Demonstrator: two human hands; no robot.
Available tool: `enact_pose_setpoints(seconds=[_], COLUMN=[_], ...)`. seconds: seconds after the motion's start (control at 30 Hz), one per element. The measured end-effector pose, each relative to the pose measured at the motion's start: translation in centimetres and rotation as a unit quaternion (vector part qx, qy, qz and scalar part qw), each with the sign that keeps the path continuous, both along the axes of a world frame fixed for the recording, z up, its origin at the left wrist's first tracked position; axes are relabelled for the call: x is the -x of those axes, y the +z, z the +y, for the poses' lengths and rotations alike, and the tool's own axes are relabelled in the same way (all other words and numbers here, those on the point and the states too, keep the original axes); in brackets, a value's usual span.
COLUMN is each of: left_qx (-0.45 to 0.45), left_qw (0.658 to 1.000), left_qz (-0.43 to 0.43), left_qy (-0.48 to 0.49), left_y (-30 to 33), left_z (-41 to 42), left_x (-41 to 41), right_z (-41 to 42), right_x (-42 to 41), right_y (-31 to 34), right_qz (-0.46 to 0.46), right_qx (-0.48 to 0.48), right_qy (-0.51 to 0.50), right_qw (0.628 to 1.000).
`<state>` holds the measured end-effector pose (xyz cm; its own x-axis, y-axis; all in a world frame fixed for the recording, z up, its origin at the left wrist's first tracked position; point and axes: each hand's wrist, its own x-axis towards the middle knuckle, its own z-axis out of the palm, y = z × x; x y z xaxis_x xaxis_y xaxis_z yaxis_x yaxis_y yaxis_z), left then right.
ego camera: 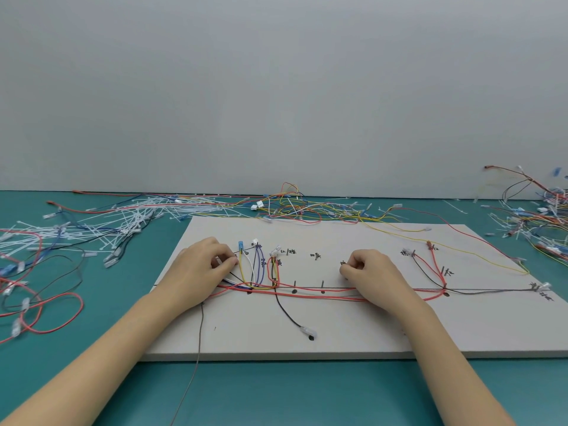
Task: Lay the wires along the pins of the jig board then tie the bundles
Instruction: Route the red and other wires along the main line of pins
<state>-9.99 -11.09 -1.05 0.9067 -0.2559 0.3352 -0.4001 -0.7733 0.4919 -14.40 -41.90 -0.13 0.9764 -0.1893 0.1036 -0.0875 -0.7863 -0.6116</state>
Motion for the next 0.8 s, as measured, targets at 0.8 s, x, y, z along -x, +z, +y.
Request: enact_pose_setpoints(seconds=[0.8], left_qx=[-0.004], left_qw=[1.0], left_qz=[-0.009], left_qy=[0.011], left_y=[0.1], left_z=[-0.3], left_x=[0.4], right_z=[1.9], right_x=[0.1], right_y=[0.7], right_qz=[-0.126], right_qx=[0.001], right_qy=[0.012], right_qw=[0.992])
